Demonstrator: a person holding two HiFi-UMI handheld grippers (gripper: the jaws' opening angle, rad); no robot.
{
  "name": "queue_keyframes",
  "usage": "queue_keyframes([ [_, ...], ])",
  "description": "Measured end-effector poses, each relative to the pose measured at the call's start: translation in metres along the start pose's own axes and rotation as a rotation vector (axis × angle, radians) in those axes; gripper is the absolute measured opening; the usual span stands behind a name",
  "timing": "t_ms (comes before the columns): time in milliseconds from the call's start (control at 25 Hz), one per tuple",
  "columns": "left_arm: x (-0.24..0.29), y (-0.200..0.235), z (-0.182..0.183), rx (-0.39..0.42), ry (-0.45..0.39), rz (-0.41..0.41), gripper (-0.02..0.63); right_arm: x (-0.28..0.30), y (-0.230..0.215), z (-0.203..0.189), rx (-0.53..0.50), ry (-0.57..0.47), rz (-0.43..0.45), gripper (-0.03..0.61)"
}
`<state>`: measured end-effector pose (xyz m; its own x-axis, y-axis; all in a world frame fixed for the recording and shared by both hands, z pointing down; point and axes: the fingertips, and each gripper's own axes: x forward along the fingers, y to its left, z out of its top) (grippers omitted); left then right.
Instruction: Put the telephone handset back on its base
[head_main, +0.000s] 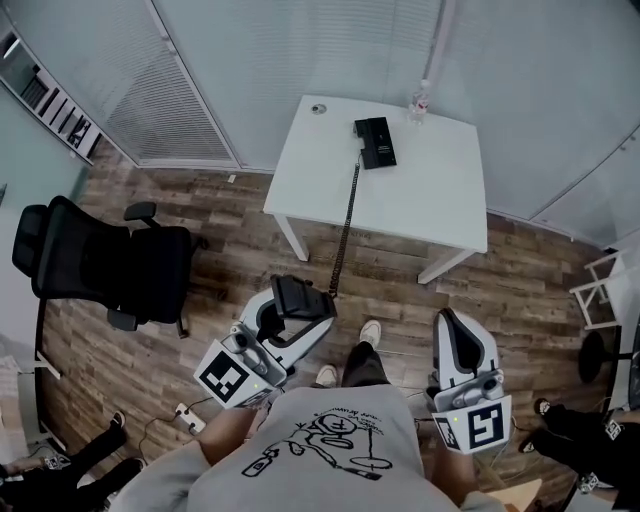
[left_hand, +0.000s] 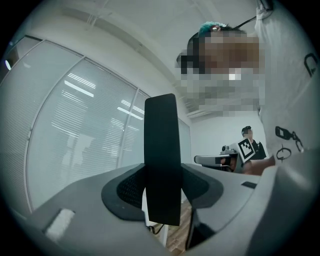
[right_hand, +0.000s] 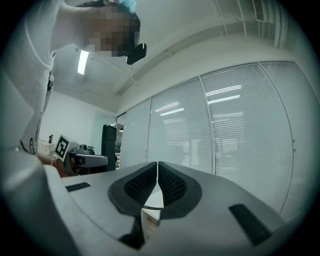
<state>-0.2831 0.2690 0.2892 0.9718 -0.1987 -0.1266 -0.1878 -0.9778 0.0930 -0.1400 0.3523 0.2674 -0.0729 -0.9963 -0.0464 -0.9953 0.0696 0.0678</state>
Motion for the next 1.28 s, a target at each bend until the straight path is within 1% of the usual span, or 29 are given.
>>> queue_keyframes([
  [320, 0.083, 0.023, -0.005, 0.025, 0.022, 0.0, 0.206, 0.034, -0.079, -0.009, 0.021, -0.02, 0.006, 0.006],
  [640, 0.145, 0.039, -0.006, 0.01, 0.033, 0.02, 0.206, 0.052, -0.142, -0.006, 0.03, -0.025, -0.004, 0.006],
  [920, 0.179, 0.05, -0.011, 0.011, 0.028, 0.055, 0.206, 0.07, -0.177, -0.011, 0.025, -0.029, 0.031, 0.006],
  [1080, 0.19, 0.061, -0.017, -0.009, 0.034, 0.085, 0.206, 0.083, -0.189, -0.014, 0.027, -0.019, 0.051, 0.007],
  [1280, 0.202, 0.072, -0.025, -0.025, 0.051, 0.095, 0.206, 0.095, -0.2, -0.025, 0.043, -0.002, 0.059, 0.007],
])
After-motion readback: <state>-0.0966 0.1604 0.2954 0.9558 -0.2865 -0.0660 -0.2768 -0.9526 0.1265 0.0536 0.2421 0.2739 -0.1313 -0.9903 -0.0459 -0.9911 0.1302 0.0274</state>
